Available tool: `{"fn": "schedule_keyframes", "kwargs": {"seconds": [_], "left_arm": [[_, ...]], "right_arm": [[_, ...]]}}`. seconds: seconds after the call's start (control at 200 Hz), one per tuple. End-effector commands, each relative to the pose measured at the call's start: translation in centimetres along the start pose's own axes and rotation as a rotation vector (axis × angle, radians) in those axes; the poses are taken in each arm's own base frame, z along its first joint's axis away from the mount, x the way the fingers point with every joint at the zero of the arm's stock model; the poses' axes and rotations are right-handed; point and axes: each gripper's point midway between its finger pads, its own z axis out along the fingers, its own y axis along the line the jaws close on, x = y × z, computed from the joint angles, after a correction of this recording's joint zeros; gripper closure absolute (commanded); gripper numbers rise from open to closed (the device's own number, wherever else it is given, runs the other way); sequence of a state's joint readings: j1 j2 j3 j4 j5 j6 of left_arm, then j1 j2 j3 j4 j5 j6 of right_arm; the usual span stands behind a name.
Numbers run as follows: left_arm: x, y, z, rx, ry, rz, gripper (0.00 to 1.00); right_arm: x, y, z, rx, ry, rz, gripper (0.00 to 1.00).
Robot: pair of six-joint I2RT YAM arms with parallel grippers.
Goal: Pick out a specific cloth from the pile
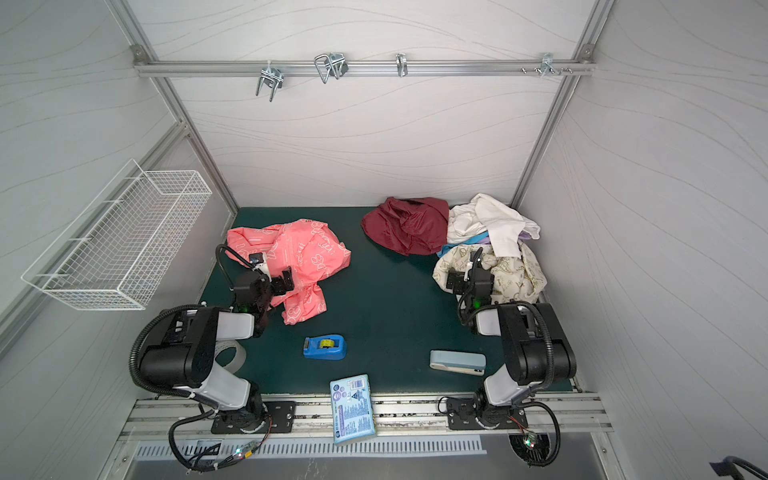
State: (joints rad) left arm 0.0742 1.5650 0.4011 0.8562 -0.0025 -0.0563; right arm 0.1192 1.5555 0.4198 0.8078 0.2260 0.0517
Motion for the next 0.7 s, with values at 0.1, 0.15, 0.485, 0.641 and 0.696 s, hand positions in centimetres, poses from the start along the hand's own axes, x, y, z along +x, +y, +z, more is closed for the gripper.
{"fn": "schedule_keyframes", "kwargs": {"seconds": [0.1,0.15,0.485,0.641,0.696], "left_arm": [[-1.08,-0.56,0.08,0.027,-0.018,0.008,0.01],[-0.99,-0.55,0.06,0.026,-0.016,0.008,0.01],[-0.97,-0.54,0.07,0.026,-0.015,0.008,0.01],[-0.93,-0.57,0.11,0.027,-0.013,0.008,0.01],[-0.89,-0.49,0.23,0.022,-0.007,0.009,0.01]], "right_arm": [[-0.14,0.32,0.27,-0.012,-0.001,-0.02,0.01],[-0.16,0.33,0.26,-0.012,-0.002,-0.019,0.01],[-0.19,0.29,0.26,-0.011,-0.003,-0.02,0.01],[-0.18,0.32,0.27,-0.012,-0.003,-0.02,0.01],[-0.15,0.35,0.27,-0.013,-0.002,-0.021,0.01]]}}
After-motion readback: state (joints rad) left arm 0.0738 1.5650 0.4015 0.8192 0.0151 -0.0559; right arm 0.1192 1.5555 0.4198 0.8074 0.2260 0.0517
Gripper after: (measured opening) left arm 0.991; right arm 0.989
